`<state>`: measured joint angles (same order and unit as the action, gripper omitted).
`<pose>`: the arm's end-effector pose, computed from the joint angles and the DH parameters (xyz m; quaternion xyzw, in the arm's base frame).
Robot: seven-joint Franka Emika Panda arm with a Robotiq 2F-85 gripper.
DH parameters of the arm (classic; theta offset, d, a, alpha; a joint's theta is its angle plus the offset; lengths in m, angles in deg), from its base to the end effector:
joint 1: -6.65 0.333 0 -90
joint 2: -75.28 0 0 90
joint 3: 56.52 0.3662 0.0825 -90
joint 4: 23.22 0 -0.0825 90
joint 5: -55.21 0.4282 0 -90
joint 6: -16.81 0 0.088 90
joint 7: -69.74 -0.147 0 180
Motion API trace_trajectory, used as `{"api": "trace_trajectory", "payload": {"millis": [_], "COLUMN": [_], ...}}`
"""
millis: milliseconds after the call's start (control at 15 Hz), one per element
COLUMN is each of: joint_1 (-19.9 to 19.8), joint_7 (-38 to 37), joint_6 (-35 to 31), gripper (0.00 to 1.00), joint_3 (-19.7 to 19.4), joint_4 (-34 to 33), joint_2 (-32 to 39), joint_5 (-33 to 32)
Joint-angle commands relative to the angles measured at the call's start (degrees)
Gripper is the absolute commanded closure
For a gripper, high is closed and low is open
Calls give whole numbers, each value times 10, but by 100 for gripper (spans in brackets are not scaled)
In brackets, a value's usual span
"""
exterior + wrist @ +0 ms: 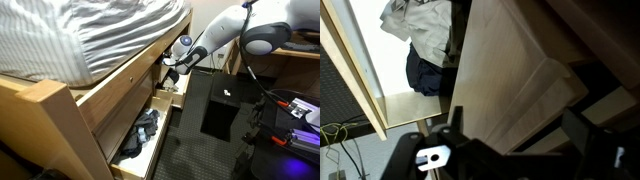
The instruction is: Close the top right drawer
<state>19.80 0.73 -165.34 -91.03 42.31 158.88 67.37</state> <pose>0.8551 -0.1258 -0.0058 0.7866 -0.4693 0.4012 0.0022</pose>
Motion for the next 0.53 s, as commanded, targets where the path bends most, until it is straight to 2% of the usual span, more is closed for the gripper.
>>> {"api": "trace_trajectory", "payload": {"millis": [0, 133, 333, 467], "joint_1": [0, 0, -1, 15], "joint_7": [0, 32, 20, 3], "joint_6": [0, 46, 32, 35], "gripper": [0, 0, 0, 0], "joint_3": [0, 2, -14, -37], "joint_4": [0, 0, 5, 11], "joint_2": [0, 10, 28, 28], "joint_5": [0, -29, -23, -16]}}
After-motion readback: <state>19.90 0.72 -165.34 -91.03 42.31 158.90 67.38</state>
